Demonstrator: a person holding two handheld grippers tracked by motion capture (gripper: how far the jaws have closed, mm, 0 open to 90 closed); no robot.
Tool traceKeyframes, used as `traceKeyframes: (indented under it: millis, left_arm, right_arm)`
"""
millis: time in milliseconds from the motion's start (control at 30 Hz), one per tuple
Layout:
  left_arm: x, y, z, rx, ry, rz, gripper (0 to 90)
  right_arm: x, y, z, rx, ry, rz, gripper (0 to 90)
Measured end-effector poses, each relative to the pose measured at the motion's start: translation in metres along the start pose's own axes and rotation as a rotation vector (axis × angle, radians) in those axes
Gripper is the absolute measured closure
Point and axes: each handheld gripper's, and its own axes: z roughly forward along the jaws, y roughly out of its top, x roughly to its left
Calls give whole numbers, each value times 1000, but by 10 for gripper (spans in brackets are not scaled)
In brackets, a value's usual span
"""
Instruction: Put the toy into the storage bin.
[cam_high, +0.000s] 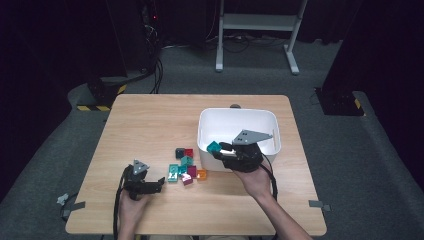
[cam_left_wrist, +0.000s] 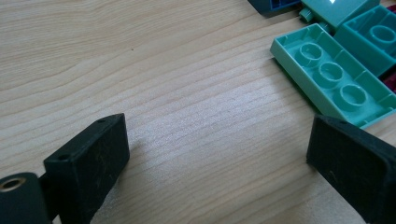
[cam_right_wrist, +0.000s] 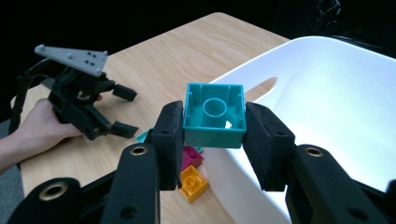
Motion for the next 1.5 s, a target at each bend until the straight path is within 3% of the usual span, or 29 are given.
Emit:
traceKeyframes:
  millis: [700,833,1133,1500]
  left_arm:
    - [0,0,0,0,0,-1,65]
    - [0,0,0,0,0,-1,65]
    - [0,0,0,-1,1,-1,67]
    - [0,0,0,-1,1,-1,67]
  right_arm:
    - [-42,4,9,35,-107,92,585]
    - [-48,2,11,40,-121,118,496]
    - [-35,-4,6,11,-106,97,471]
    - [4,-9,0,-46,-25,25,477]
